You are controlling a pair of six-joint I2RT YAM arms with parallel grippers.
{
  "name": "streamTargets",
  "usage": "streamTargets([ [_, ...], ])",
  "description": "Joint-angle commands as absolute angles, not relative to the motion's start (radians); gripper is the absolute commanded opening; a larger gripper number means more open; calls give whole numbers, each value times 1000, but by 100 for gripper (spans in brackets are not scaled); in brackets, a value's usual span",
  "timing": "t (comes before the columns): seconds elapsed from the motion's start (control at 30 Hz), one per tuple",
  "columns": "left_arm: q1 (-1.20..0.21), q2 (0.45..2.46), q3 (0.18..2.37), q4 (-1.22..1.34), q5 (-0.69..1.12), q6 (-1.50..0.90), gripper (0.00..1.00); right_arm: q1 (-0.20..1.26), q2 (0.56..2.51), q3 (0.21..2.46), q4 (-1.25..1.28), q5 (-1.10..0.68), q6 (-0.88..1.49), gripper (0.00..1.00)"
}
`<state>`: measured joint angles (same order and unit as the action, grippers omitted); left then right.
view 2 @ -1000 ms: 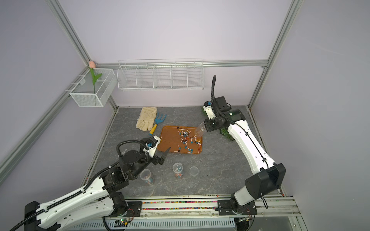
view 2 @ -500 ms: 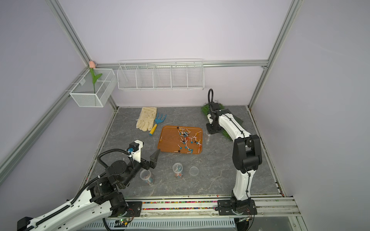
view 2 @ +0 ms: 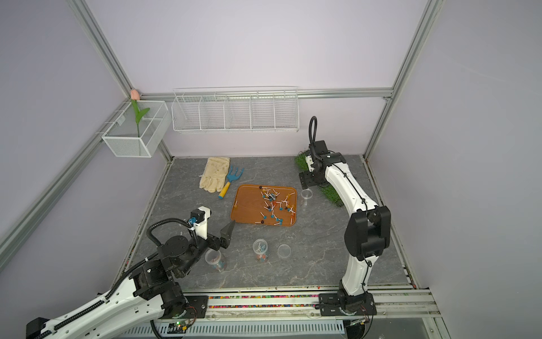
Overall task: Pour the candies out of the jar
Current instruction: Place the jar at the center of the board, then pick up the jar from the center of the board.
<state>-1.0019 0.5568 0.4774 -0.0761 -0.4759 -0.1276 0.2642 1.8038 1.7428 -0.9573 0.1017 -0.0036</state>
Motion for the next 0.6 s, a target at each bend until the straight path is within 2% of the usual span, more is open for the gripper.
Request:
streamTargets([
  [0.0, -1003, 557, 475, -43, -503, -152, 99, 264, 1679, 1730, -975, 25, -1, 100],
  [0.17, -1003, 558, 480, -21, -517, -137, 100, 263, 1521, 1596, -884, -107, 16, 89],
  [0.43, -1003, 582, 477, 13, -519, -153, 100, 268, 1323, 1368, -737, -358, 96, 89],
  [0.57, -1003, 596, 478, 16, -514, -174, 100, 321, 1243, 1270, -677, -409, 102, 89],
])
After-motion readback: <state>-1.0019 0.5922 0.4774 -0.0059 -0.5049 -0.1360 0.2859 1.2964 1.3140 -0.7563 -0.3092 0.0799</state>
